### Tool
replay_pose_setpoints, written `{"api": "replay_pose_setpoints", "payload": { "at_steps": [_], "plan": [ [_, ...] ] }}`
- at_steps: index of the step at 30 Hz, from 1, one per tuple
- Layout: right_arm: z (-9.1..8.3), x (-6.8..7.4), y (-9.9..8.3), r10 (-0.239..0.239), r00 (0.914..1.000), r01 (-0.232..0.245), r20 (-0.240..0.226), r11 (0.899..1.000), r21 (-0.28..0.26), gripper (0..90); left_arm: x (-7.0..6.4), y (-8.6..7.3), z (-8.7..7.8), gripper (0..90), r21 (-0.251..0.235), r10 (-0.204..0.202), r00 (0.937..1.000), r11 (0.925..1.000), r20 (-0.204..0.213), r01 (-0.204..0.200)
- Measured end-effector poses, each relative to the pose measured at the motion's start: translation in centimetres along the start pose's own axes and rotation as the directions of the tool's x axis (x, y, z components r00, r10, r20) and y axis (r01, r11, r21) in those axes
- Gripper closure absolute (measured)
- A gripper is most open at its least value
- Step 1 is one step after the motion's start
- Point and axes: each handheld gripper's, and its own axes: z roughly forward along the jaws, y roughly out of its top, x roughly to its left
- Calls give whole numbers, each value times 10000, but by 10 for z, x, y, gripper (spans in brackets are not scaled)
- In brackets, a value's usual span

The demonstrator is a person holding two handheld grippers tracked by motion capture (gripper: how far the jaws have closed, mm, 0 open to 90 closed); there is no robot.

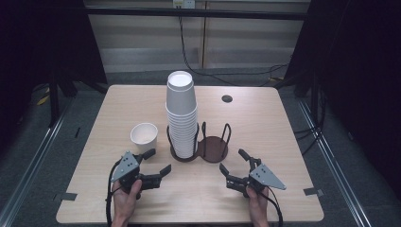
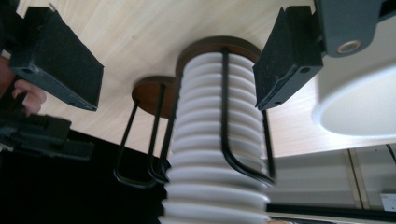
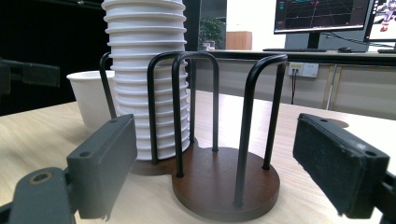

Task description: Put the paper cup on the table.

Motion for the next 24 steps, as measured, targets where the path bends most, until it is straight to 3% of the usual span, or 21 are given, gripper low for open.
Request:
{"api": "replay_pose_setpoints", "payload": {
  "at_steps": [1,5,10,11,12,15,18,20,24],
  "plan": [
    [0,0,0,3,10000,-3,0,10000,1,131,-1,-2,2,158,60,220,9998,9997,7,-220],
    [0,0,0,1,10000,-1,-1,10000,-2,131,-14,-11,11,158,127,377,9993,9992,-27,-377],
    [0,0,0,0,10000,0,10,10000,4,131,-25,-21,17,158,-278,386,9988,9988,-311,-395],
    [0,0,0,1,10000,-1,9,10000,9,132,-28,-22,16,158,-535,451,9983,9975,-358,-470],
    [0,0,0,-4,10000,4,-8,10000,-2,131,-29,-23,15,158,-626,578,9974,9962,-428,-604],
    [0,0,0,-1,10000,1,7,10000,3,131,-28,-25,11,157,-1108,381,9988,9930,-313,-414],
    [0,0,0,0,10000,0,0,10000,6,131,-30,-29,5,156,-1826,642,9972,9807,-377,-700],
    [0,0,0,-3,10000,3,12,10000,1,131,-32,-30,5,155,-1869,932,9949,9774,-379,-987],
    [1,0,0,20,10000,-21,92,10000,48,131,-31,-29,5,156,-1778,852,9954,9798,-447,-919]
  ]
}}
